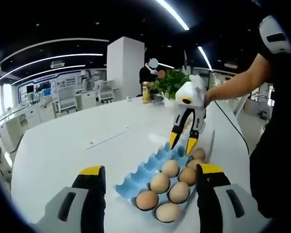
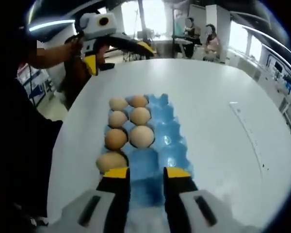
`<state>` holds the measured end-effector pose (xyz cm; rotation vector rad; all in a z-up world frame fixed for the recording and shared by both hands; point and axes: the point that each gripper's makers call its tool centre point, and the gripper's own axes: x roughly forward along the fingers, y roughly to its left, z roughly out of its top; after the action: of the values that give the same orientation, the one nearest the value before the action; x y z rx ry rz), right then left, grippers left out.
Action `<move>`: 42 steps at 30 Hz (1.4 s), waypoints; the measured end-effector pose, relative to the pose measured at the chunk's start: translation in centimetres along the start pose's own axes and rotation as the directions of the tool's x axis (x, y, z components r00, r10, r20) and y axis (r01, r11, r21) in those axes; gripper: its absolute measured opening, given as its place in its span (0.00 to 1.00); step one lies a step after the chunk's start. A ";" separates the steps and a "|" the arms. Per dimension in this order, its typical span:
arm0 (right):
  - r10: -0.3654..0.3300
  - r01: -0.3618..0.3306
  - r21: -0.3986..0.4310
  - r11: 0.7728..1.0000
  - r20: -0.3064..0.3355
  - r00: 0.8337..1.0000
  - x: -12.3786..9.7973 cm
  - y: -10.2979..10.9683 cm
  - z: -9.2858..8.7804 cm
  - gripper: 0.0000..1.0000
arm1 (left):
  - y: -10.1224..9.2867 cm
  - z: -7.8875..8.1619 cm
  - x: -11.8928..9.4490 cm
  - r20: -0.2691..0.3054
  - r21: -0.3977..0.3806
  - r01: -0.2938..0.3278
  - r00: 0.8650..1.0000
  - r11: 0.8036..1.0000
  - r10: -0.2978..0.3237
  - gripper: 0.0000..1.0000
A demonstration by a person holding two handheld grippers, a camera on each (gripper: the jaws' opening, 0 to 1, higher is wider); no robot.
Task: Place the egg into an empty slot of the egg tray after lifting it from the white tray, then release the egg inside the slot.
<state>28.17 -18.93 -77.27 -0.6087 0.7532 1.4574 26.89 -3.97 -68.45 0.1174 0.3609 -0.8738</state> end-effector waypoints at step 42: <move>-0.273 0.319 0.170 0.932 -0.247 0.930 -13.0 -3.0 -16.1 0.27 | -0.8 0.0 0.3 -0.002 0.000 0.010 1.000 1.000 -0.010 0.76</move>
<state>30.34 -39.74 -77.88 -0.6970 0.9286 1.0266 26.41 -4.70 -68.52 0.1166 0.3639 -0.8831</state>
